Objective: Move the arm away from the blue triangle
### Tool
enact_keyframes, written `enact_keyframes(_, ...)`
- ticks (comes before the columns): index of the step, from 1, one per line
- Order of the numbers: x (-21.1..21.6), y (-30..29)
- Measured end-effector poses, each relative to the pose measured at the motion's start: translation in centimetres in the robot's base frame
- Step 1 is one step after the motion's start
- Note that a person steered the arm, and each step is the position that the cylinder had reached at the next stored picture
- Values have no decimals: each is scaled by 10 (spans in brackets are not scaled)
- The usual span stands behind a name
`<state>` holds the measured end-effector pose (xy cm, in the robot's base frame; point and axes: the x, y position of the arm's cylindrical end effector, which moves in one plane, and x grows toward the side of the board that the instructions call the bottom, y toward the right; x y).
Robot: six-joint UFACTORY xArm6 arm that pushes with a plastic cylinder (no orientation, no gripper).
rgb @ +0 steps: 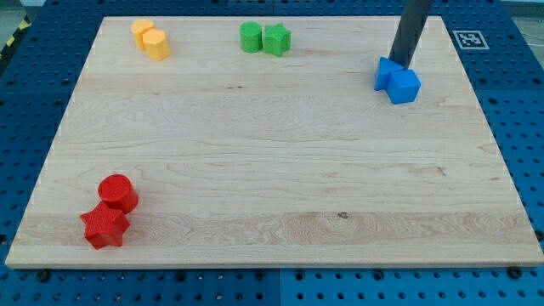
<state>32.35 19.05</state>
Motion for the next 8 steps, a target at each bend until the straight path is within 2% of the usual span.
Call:
enact_keyframes(2, -35, -35)
enact_keyframes(4, -35, -94)
enact_keyframes(8, -10, -97)
